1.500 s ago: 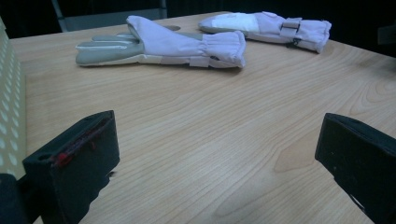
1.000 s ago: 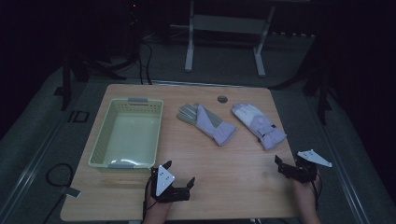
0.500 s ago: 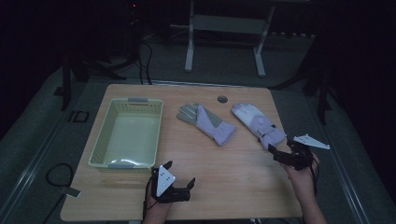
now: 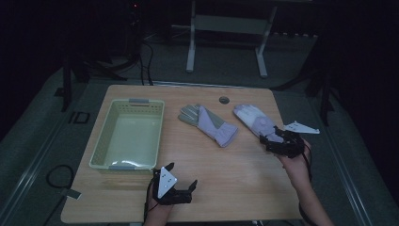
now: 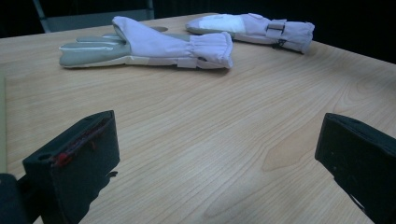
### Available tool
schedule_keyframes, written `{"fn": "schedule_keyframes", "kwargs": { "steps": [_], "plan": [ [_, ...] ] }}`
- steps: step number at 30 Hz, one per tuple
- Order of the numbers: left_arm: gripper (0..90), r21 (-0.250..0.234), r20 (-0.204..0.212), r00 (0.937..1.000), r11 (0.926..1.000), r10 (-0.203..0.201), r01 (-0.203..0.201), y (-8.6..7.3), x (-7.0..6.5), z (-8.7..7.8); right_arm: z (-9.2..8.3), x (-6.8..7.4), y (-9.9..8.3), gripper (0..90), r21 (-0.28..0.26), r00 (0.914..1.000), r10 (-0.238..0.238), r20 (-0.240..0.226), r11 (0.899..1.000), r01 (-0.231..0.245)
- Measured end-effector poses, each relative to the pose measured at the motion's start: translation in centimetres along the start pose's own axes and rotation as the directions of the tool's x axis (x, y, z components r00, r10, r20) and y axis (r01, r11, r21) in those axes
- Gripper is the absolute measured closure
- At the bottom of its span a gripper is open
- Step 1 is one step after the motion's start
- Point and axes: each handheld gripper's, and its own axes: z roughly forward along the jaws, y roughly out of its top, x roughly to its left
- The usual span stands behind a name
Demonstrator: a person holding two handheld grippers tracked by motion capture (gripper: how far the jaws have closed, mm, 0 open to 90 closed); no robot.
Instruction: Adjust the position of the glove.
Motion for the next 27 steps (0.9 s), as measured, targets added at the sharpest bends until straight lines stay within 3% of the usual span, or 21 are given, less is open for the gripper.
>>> {"fn": "schedule_keyframes", "kwargs": {
  "steps": [14, 18, 21, 27],
  "plan": [
    [0.0, 0.001, 0.01, 1.0, 1.0, 0.0, 0.0, 0.0, 0.0, 0.0, 2.8, 1.3, 3.6, 31.0, 0.007, 0.9949, -0.083, -0.058, 0.996, 0.084],
    [0.0, 0.001, 0.012, 0.9999, 1.0, -0.003, 0.003, 0.0, 0.1, 0.0, 3.9, 2.0, 4.7, 33.2, 0.0, 0.9909, -0.098, -0.092, 0.995, 0.098],
    [0.0, 0.002, 0.015, 0.9999, 1.0, -0.001, 0.001, 0.0, 0.1, 0.0, 5.4, 3.1, 5.5, 34.8, 0.017, 0.9855, -0.13, -0.109, 0.991, 0.132],
    [0.0, 0.001, 0.02, 0.9998, 1.0, -0.002, 0.002, 0.0, 0.1, 0.0, 7.7, 4.3, 6.2, 38.4, 0.037, 0.9778, -0.149, -0.147, 0.987, 0.156]
  ]
}}
